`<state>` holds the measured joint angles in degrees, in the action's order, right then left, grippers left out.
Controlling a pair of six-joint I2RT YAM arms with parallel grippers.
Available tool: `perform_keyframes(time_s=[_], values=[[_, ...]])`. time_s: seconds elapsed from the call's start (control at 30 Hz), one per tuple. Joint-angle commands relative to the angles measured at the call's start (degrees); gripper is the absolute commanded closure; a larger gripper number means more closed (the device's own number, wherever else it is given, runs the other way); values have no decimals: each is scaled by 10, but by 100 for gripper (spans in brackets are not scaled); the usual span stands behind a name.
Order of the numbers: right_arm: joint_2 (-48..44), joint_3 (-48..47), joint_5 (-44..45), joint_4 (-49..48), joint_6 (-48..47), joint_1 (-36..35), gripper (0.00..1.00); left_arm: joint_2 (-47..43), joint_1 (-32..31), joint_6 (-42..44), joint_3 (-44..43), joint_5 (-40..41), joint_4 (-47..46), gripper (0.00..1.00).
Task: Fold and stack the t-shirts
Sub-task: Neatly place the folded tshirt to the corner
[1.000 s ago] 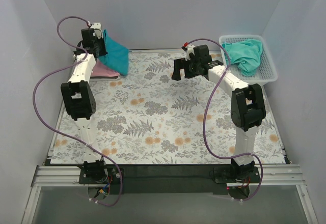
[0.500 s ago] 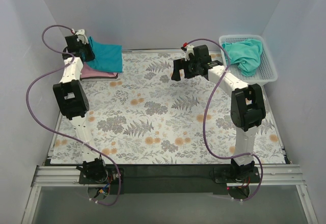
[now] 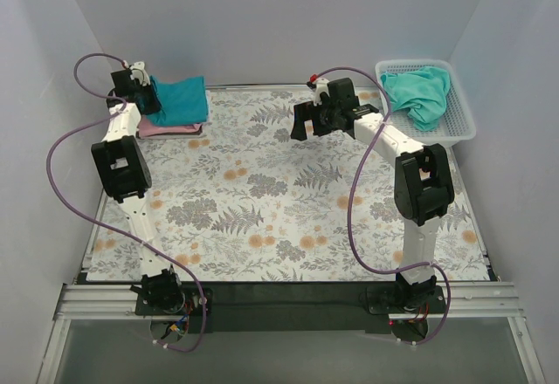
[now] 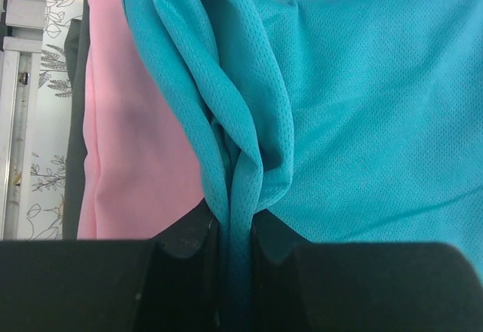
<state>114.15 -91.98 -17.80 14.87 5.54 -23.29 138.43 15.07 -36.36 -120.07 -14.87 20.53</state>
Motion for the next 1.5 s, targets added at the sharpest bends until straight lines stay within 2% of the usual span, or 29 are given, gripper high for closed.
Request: perform_keyframes(time_s=[0.0, 0.2, 0.3, 0.43, 0.73, 1.0, 1.1, 1.13, 1.27, 1.3, 1.33, 1.47], values=[[-13, -2, -8, -8, -11, -3, 2, -11, 11, 19, -28, 1, -11, 86], [-13, -3, -7, -7, -12, -4, 2, -11, 13, 35, -32, 2, -12, 84], [-15, -3, -8, -6, -13, -4, 2, -12, 14, 47, -39, 10, -5, 79], [-18, -3, -10, -5, -14, -4, 2, -10, 21, 66, -60, 27, 3, 68], [-30, 2, -7, -5, -21, -4, 2, -17, 47, 88, -107, 49, 6, 60], [-51, 23, -10, -5, -36, -3, 2, -90, 51, 59, -22, -80, 49, 57], [-62, 32, -8, -2, -53, -4, 2, -132, 46, 26, 38, -134, 60, 50], [-66, 35, -8, 1, -53, -4, 2, -144, 42, 26, 54, -141, 64, 34], [-95, 55, -9, 7, -97, -3, 2, -201, -11, 42, 127, -138, 74, 30], [-100, 61, -6, 8, -102, -2, 2, -221, -21, 43, 149, -142, 78, 19], [-106, 66, -2, 9, -109, -2, 2, -229, -29, 45, 158, -142, 87, 2], [-149, 101, 8, 15, -129, 6, 2, -267, -92, 40, 215, -126, 87, 2]])
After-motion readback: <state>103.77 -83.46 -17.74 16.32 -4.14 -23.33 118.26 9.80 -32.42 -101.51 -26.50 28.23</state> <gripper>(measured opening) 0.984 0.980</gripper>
